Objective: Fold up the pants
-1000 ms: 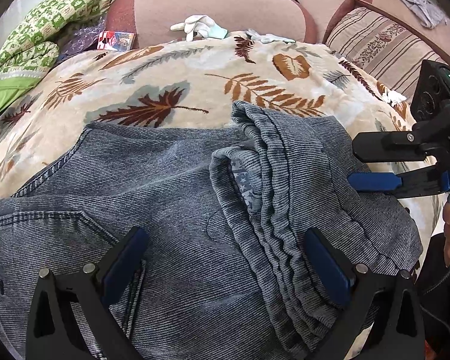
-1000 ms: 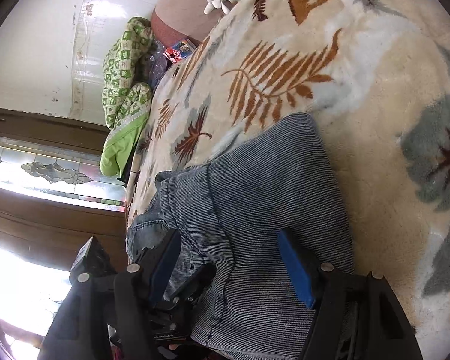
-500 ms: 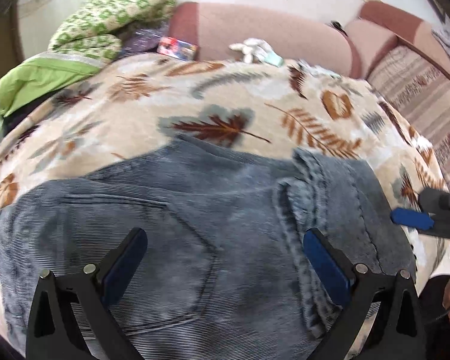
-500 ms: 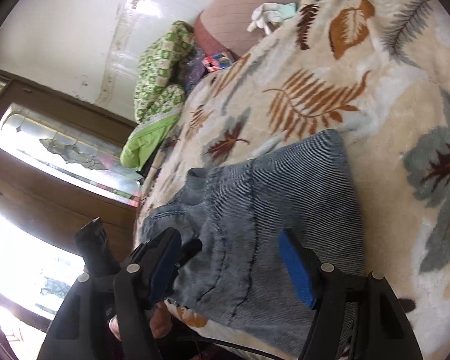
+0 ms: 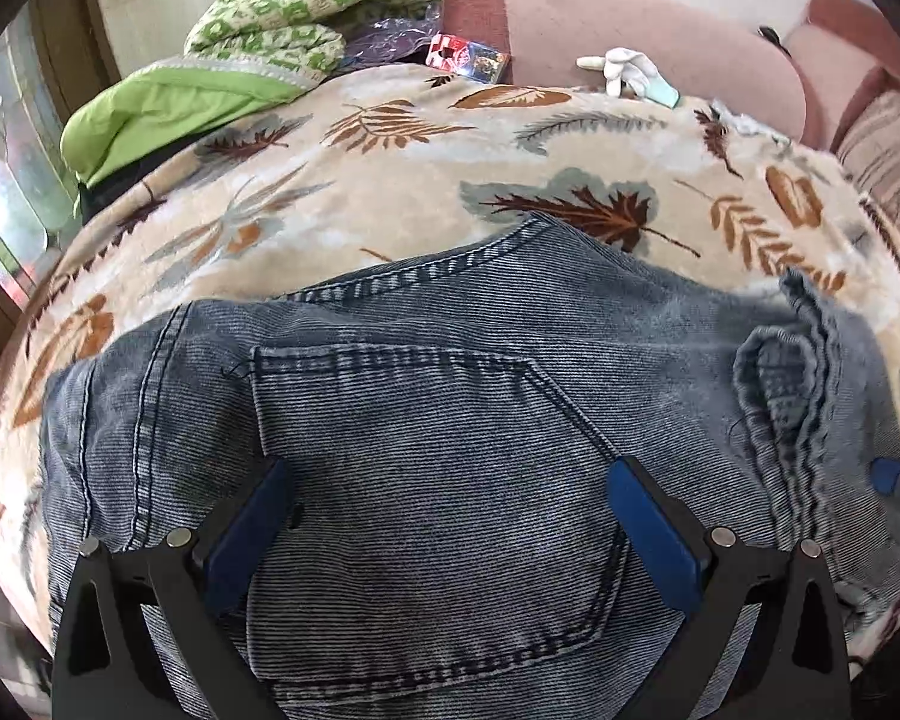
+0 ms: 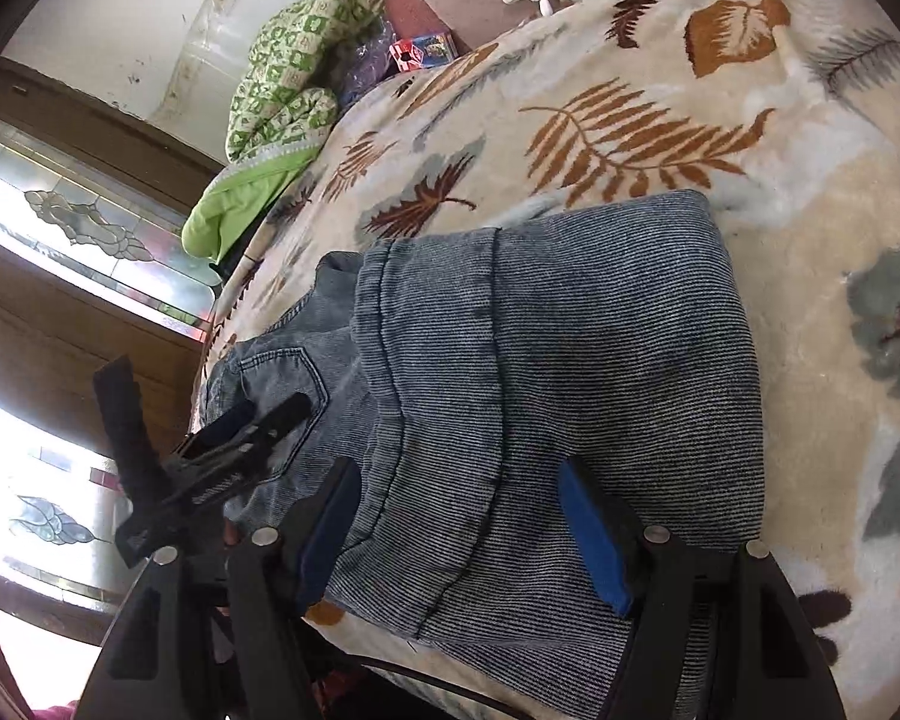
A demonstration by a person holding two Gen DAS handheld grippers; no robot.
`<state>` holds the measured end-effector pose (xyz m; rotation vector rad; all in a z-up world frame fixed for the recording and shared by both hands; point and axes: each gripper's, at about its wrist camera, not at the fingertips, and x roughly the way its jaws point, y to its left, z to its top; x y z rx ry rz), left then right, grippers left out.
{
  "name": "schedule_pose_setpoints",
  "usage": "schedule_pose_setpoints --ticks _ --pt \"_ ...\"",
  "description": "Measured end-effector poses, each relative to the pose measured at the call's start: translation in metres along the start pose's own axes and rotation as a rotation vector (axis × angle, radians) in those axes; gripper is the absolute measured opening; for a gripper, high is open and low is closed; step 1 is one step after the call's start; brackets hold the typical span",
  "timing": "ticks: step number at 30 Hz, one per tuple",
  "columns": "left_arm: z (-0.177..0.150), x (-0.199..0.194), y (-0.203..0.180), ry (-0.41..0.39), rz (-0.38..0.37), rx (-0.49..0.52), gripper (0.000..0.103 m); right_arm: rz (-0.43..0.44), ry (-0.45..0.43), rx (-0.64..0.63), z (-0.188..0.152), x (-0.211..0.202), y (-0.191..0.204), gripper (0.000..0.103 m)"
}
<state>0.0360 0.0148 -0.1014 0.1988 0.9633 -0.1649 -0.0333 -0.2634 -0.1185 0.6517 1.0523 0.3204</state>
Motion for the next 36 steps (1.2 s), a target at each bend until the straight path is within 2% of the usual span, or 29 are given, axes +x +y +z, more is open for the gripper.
schedule_pose_setpoints --ticks 7,12,17,20,23,26,28,31,36 --pt "0.003 0.003 0.005 0.034 -0.036 -0.025 0.103 0.009 0.002 0.007 0.001 -0.001 0.000 0.072" --pt "0.006 -0.008 0.010 0.008 -0.045 -0.086 0.103 0.027 -0.019 -0.006 0.001 -0.007 0.003 0.072" --pt "0.010 -0.036 0.027 -0.085 0.014 -0.108 0.103 0.059 -0.060 -0.055 -0.001 -0.016 0.012 0.072" --pt "0.011 -0.043 0.046 -0.102 0.058 -0.148 0.103 0.046 -0.057 -0.078 -0.002 -0.014 0.019 0.072" --pt "0.008 -0.035 0.065 -0.071 0.097 -0.198 0.103 0.025 -0.033 -0.069 -0.002 -0.009 0.018 0.072" --pt "0.000 -0.015 0.077 0.003 0.114 -0.255 0.103 0.023 -0.025 -0.047 -0.002 -0.007 0.014 0.072" --pt "-0.007 0.001 0.077 0.058 0.119 -0.253 0.103 0.034 -0.024 -0.026 -0.001 -0.007 0.010 0.072" --pt "-0.008 0.003 0.069 0.039 0.162 -0.210 0.103 0.045 -0.016 0.001 0.001 -0.004 0.003 0.072" --pt "-0.008 0.009 0.073 0.057 0.140 -0.211 0.103 0.044 -0.009 0.009 0.002 -0.002 0.001 0.072"
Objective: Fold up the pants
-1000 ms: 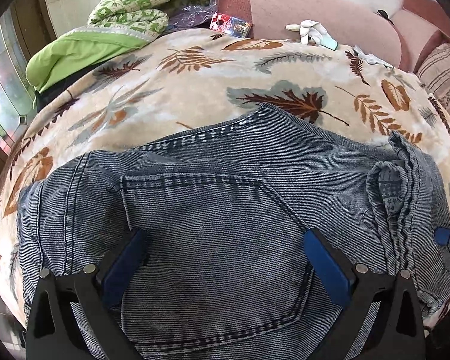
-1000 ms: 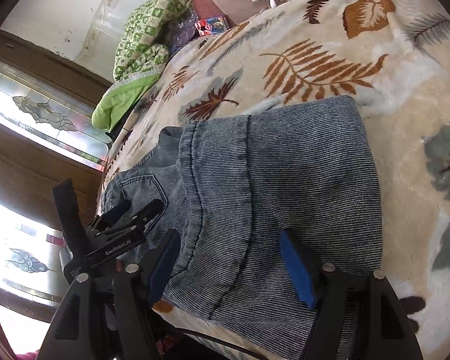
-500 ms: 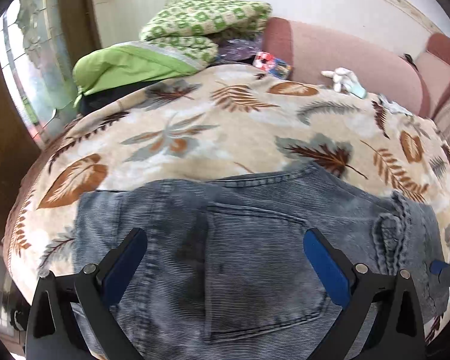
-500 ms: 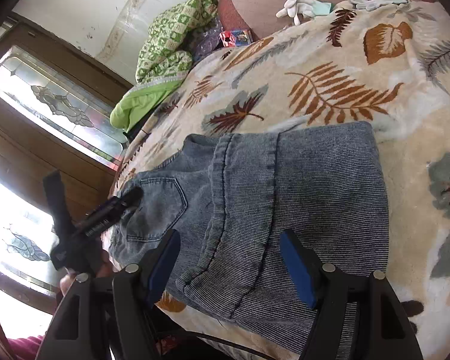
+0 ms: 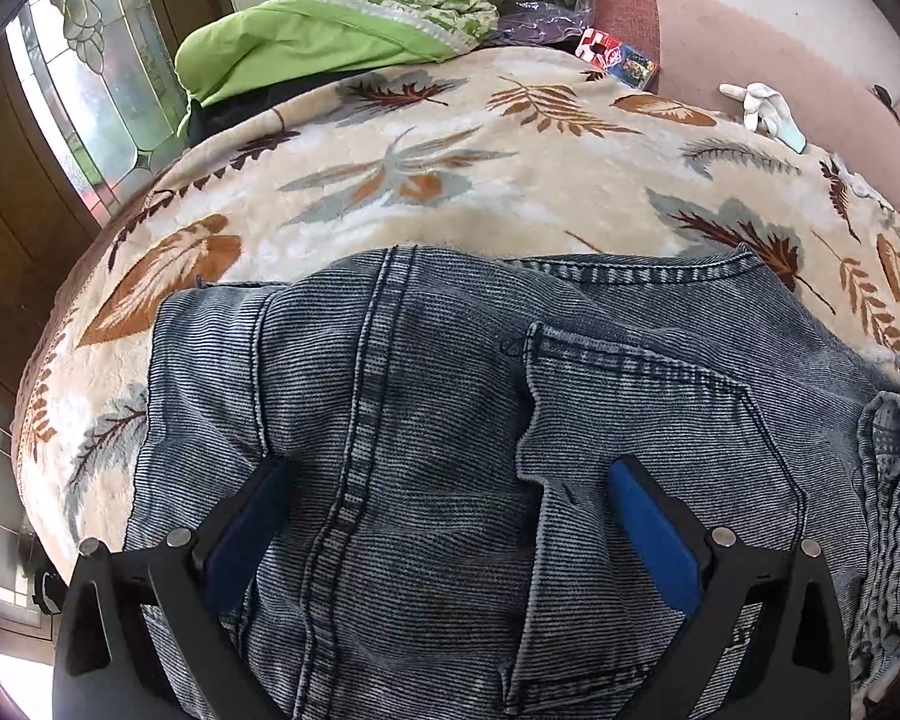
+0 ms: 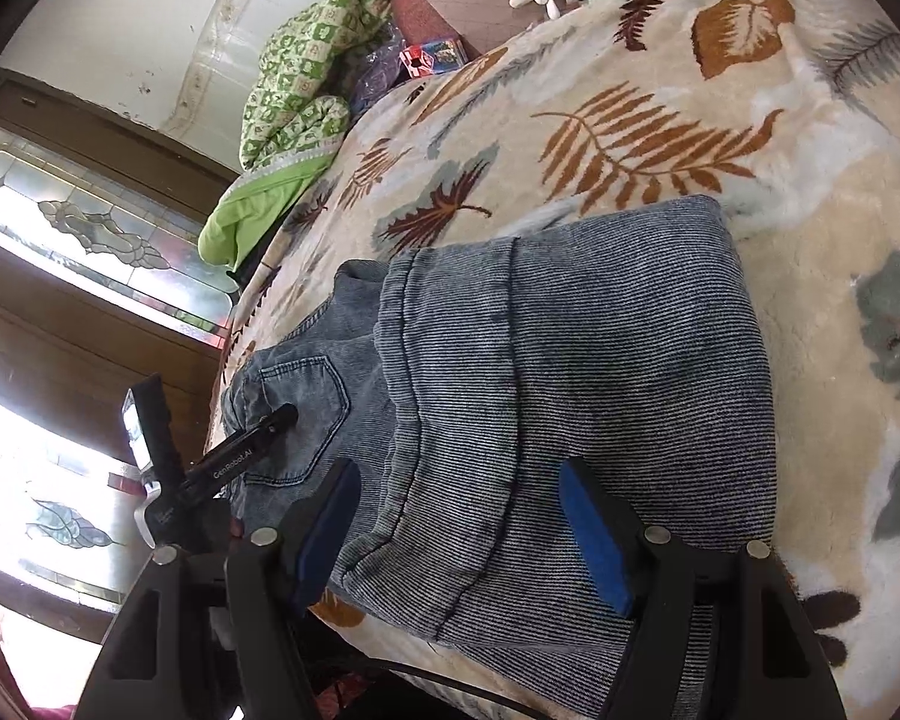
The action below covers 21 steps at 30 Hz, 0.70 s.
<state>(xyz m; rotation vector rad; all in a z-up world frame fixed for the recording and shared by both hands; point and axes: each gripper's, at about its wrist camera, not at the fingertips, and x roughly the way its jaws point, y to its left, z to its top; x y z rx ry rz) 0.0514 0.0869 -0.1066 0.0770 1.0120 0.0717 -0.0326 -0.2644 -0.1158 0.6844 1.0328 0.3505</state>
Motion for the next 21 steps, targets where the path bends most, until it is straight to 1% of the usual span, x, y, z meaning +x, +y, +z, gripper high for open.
schedule_pose_setpoints --ticks 5,13,21 --pt "-0.0014 0.0008 -0.0010 -0.013 0.004 0.007 0.103 -0.020 0.003 -0.017 -0.0011 0.0030 0.0037 0.072" --pt "-0.0001 -0.0012 -0.0006 0.009 0.010 -0.006 0.103 -0.017 0.004 -0.014 -0.0015 0.0024 0.0021 0.072" --pt "-0.0031 -0.0003 -0.0008 -0.001 0.008 0.003 0.103 -0.018 0.004 -0.017 -0.0013 0.0025 0.0027 0.072"
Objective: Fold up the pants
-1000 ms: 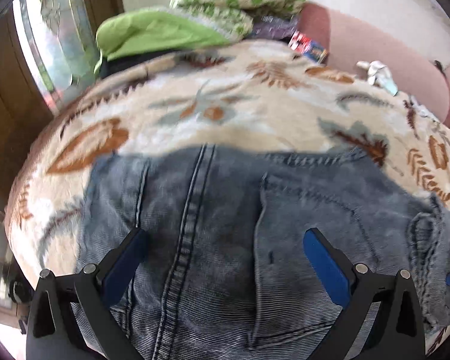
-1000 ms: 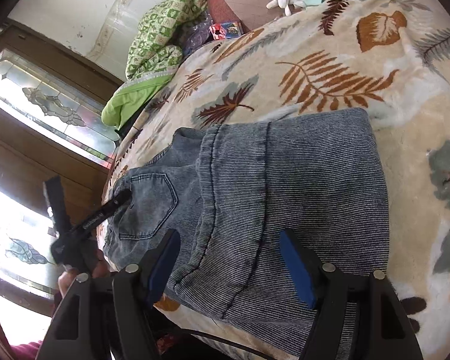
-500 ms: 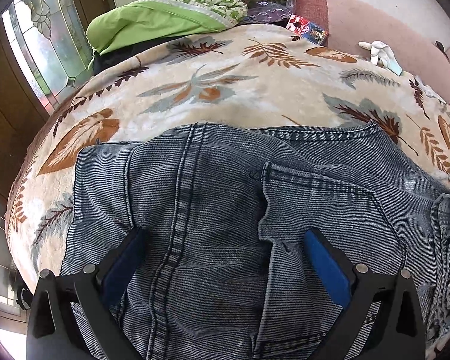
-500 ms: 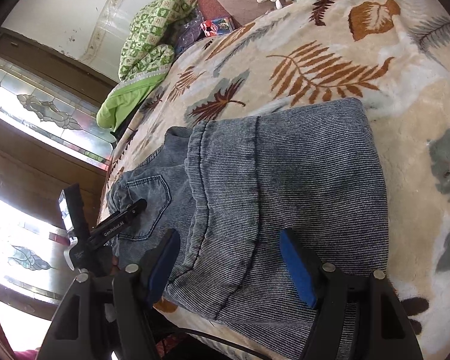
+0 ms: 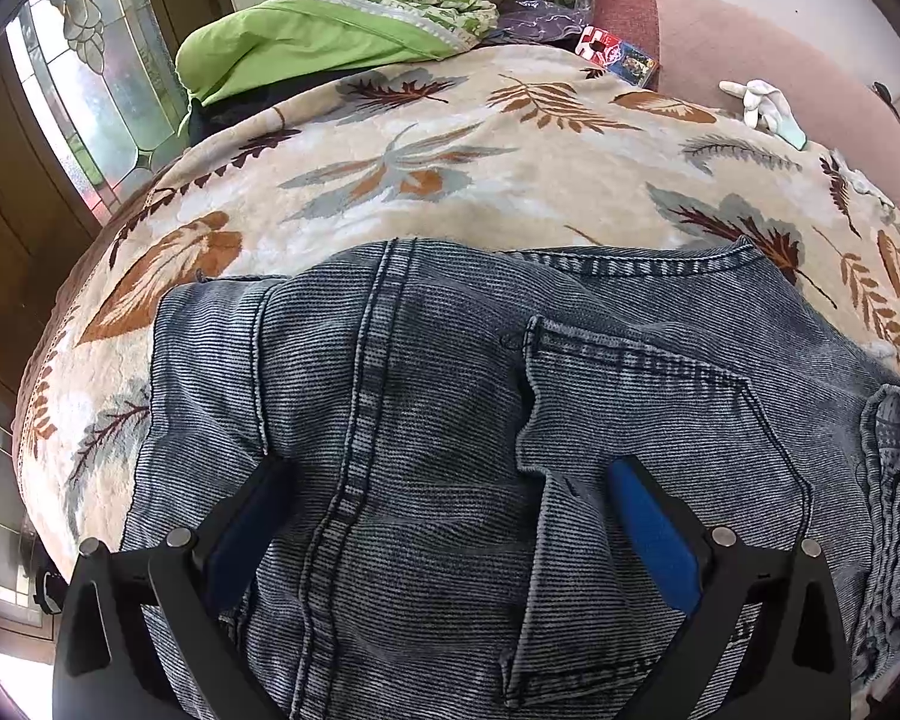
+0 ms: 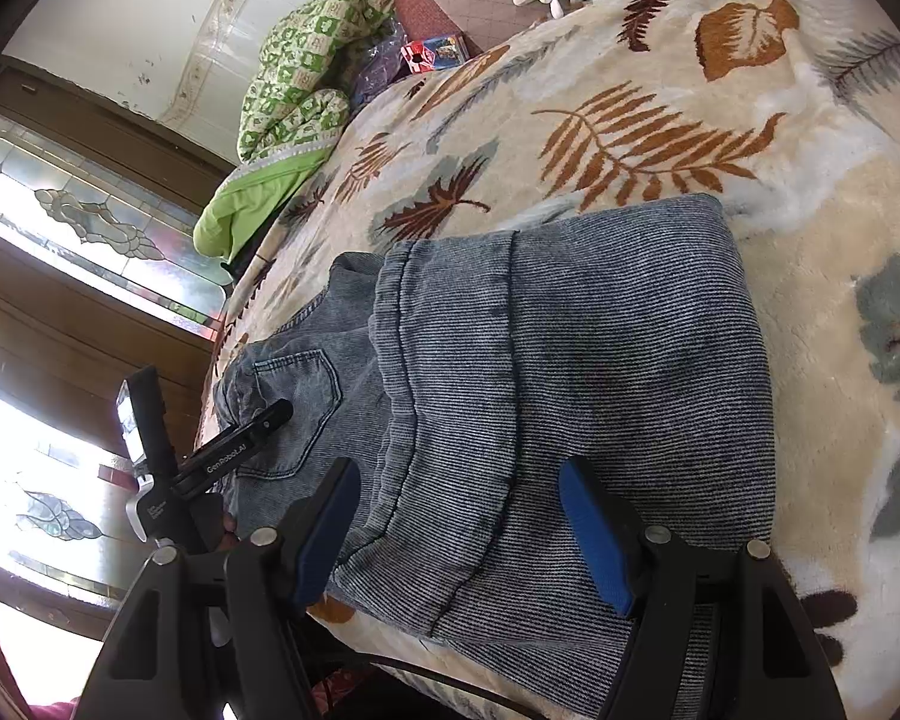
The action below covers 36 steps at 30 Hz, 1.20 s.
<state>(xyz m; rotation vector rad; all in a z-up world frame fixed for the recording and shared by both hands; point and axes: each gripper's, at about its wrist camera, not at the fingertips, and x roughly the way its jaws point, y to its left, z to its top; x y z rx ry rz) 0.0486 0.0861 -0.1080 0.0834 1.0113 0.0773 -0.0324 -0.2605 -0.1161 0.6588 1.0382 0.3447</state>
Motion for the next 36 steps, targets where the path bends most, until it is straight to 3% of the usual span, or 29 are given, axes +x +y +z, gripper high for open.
schedule_pose_setpoints --ticks 9,15,22,26,32,36 --pt "0.000 -0.010 0.002 -0.015 -0.003 -0.045 0.103 0.010 -0.011 0.003 0.000 -0.005 -0.001 0.072" --pt "0.001 -0.036 -0.012 -0.117 -0.030 -0.030 0.103 0.080 -0.148 -0.059 0.000 -0.031 0.010 0.072" --pt "0.003 -0.065 -0.054 -0.214 -0.099 0.093 0.103 0.090 -0.246 -0.092 -0.001 -0.047 0.021 0.072" --pt "-0.003 -0.060 -0.078 -0.174 -0.157 0.147 0.103 0.097 -0.262 -0.062 0.004 -0.051 0.018 0.072" --pt "-0.015 -0.023 -0.094 0.012 -0.194 0.150 0.103 0.128 -0.324 -0.048 0.003 -0.066 0.012 0.072" --pt "-0.020 -0.023 -0.100 -0.004 -0.163 0.189 0.103 0.137 -0.326 -0.042 0.004 -0.066 0.011 0.072"
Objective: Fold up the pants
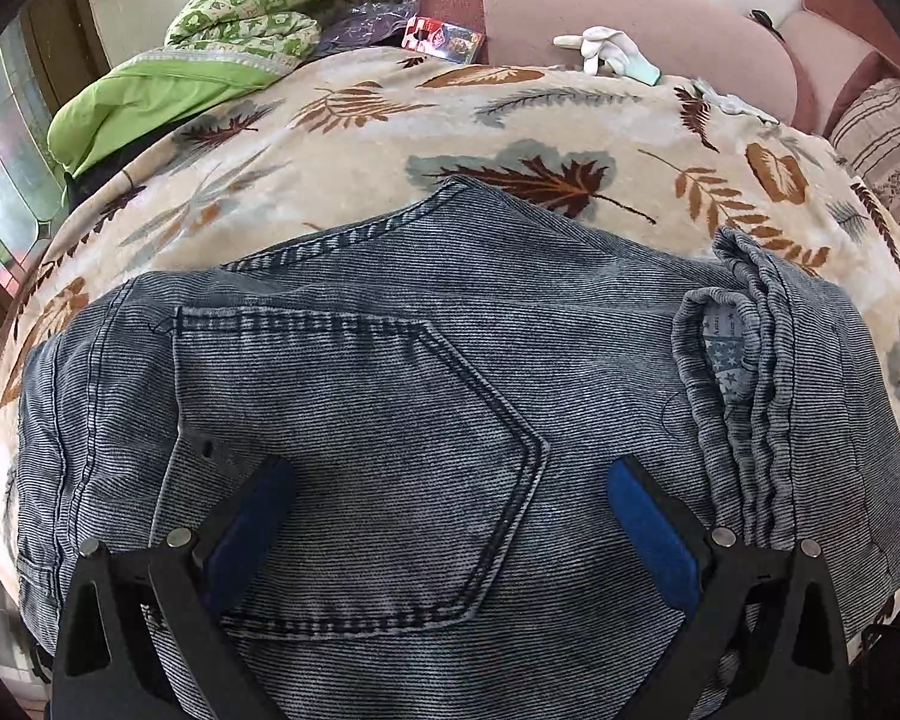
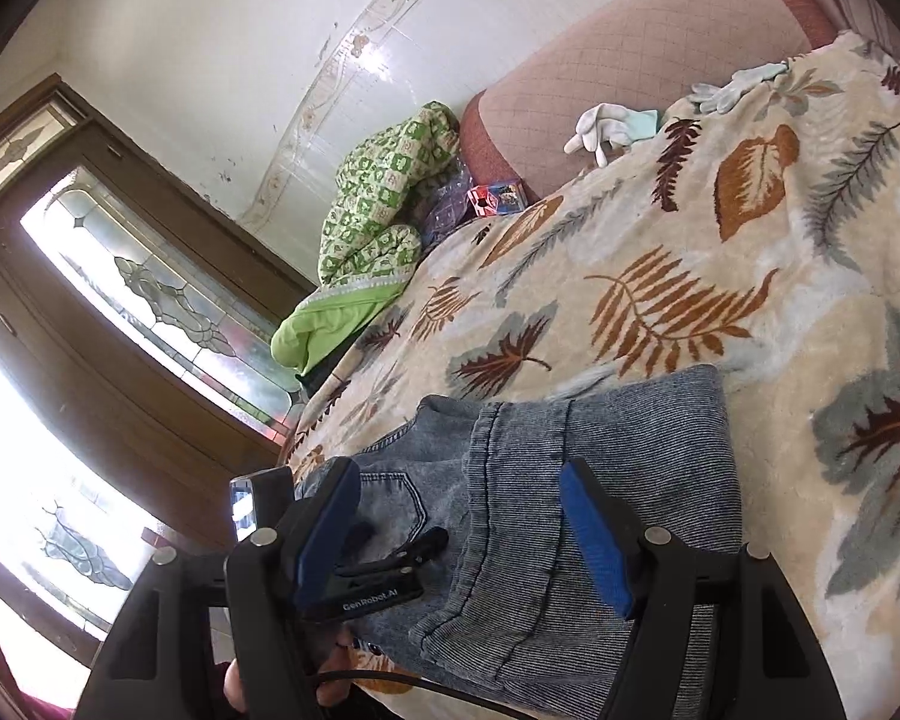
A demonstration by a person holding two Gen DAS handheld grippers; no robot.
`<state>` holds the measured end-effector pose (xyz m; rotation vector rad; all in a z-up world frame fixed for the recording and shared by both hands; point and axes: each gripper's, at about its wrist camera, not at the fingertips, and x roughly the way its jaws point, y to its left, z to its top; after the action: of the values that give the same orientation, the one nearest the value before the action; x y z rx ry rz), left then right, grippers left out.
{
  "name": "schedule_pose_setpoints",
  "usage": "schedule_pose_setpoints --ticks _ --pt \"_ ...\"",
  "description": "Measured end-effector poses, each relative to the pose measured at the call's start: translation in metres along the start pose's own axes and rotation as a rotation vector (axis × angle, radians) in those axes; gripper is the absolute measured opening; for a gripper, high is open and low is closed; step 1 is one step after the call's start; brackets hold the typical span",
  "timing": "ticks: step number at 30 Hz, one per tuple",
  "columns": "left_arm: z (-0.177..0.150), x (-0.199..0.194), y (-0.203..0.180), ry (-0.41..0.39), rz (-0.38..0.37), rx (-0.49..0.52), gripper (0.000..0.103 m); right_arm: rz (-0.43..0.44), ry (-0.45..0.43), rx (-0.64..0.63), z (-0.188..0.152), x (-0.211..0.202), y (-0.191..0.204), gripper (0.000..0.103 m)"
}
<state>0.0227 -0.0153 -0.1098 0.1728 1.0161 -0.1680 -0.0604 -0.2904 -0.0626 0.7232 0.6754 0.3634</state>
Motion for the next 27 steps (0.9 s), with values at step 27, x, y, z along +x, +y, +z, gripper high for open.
schedule_pose_setpoints --ticks 27 --pt "-0.032 -0.084 0.250 -0.074 0.149 -0.526 0.103 -0.065 0.023 0.014 -0.004 0.005 -0.017 0.072"
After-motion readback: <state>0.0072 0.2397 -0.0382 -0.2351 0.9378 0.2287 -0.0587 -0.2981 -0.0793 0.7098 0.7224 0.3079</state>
